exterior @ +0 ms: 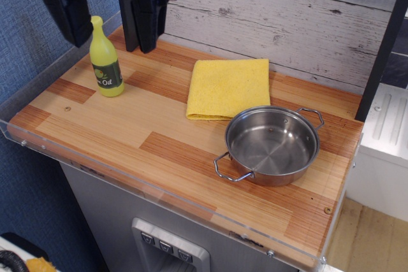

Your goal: Move the pot and place it slightly in between the bottle and the towel.

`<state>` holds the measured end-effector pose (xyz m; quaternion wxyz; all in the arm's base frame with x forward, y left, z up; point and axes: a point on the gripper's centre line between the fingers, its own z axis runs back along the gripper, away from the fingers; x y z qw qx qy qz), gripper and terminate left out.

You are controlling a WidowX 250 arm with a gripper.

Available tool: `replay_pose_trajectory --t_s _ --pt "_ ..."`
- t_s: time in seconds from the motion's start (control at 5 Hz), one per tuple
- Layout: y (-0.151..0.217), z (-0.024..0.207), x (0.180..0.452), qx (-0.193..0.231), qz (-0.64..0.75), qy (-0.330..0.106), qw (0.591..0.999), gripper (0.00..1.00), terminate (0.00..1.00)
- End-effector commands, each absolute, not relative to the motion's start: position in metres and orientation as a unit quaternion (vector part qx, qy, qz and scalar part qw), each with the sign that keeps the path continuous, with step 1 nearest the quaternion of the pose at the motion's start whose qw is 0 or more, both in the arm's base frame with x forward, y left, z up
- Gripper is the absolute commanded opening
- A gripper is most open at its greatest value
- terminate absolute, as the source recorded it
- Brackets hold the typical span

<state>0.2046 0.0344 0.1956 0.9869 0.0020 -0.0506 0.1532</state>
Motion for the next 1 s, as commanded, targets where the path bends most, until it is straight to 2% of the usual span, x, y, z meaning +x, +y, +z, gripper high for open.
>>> replay_pose_trajectory --t_s 0.0,0.2,0.4,0.6,0.8 --pt "0.034 0.196 0.205 0.002 0.153 -0.051 0.987 1.0 0.0" --pt "0.023 0.184 0.223 0.007 0.166 -0.054 0.985 1.0 0.0" --pt "0.016 0.161 0.247 0.04 0.211 -0.055 0.975 1.0 0.0" --pt "0.004 0.127 0.272 0.051 0.206 -0.043 0.976 1.0 0.0" --pt "0.003 0.099 0.286 0.045 0.204 -0.042 0.977 1.0 0.0"
